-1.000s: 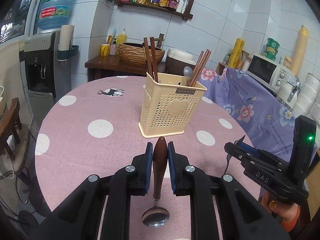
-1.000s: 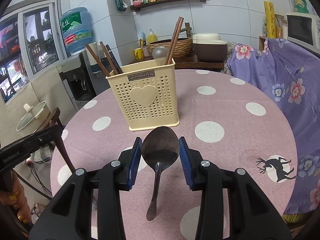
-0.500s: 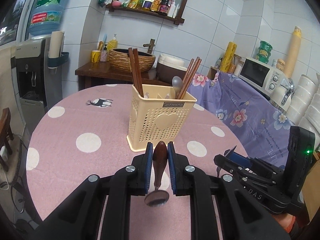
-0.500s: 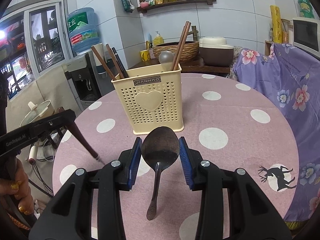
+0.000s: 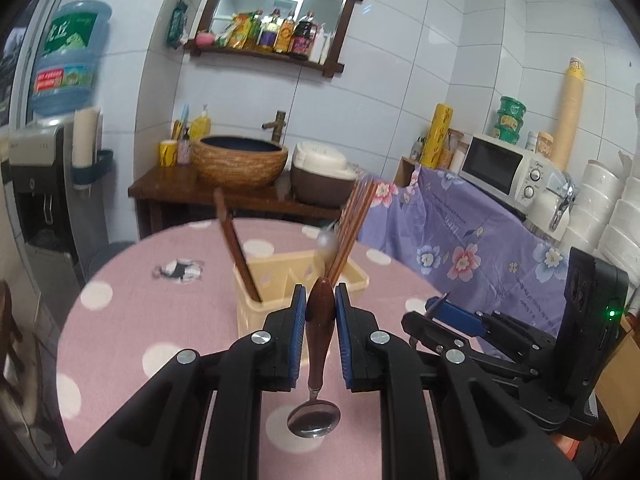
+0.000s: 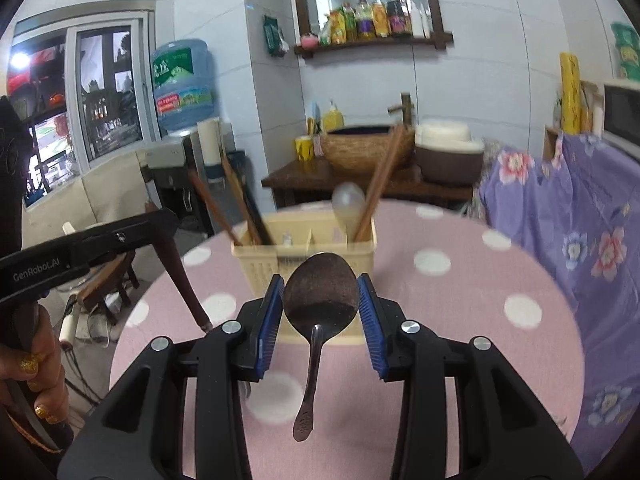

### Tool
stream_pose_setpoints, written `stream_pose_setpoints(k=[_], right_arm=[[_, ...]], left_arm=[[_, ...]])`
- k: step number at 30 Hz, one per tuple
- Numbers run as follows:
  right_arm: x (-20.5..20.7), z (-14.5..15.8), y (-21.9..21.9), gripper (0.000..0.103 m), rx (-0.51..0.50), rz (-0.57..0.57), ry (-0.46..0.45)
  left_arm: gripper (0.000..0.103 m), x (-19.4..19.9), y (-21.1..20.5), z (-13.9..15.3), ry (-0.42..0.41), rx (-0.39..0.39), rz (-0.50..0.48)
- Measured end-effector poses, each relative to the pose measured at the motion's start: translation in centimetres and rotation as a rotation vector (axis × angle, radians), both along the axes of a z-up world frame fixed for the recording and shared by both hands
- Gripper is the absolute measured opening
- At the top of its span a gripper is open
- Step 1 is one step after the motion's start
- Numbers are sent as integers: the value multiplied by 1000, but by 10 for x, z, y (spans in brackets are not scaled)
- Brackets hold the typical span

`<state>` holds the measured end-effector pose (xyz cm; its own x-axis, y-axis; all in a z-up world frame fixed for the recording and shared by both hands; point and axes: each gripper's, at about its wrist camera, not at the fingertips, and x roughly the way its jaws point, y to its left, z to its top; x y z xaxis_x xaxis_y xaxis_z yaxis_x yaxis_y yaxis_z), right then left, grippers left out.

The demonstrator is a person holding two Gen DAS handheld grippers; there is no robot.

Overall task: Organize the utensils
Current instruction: 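Lift both held spoons and carry them over the beige basket, then lower both spoons into the basket and open both tools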

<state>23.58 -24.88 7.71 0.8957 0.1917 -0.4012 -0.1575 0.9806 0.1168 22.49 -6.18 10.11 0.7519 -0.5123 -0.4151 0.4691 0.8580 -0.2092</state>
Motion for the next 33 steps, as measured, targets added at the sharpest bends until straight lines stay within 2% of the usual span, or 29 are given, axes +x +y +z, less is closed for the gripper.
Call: stream_pose_setpoints(k=[6, 10, 13, 15, 17, 21, 23, 26, 28, 33], right_arm=[[51, 70, -1, 38, -2, -47, -118], [83, 83, -2, 38, -16, -97, -145], [101, 66, 1, 38, -22, -113, -120], [108, 47, 3, 38, -29, -120, -98], [111, 28, 4, 38, -37, -124, -77], [106, -6, 7, 38, -71, -132, -57], [104, -17, 6, 38, -76, -131, -45], [106, -33, 6, 38, -78, -133, -18], [106, -42, 5, 38, -72, -128, -2], [102, -52, 11, 38, -93, -112, -10]], left_arm=[[16, 27, -11, 62, -93, -21, 19], [16, 50, -22, 82, -157, 19, 102], [16, 70, -29, 70, -143, 51, 136], [16, 81, -33, 52, -112, 59, 144], [16, 87, -37, 32, -71, 61, 140], [16, 88, -45, 4, -48, 100, 145], [16, 86, -48, -4, -55, 126, 155], [16, 90, -51, -17, -20, 148, 140], [16, 89, -54, -19, -44, 172, 154], [16, 88, -56, -21, -38, 188, 140]])
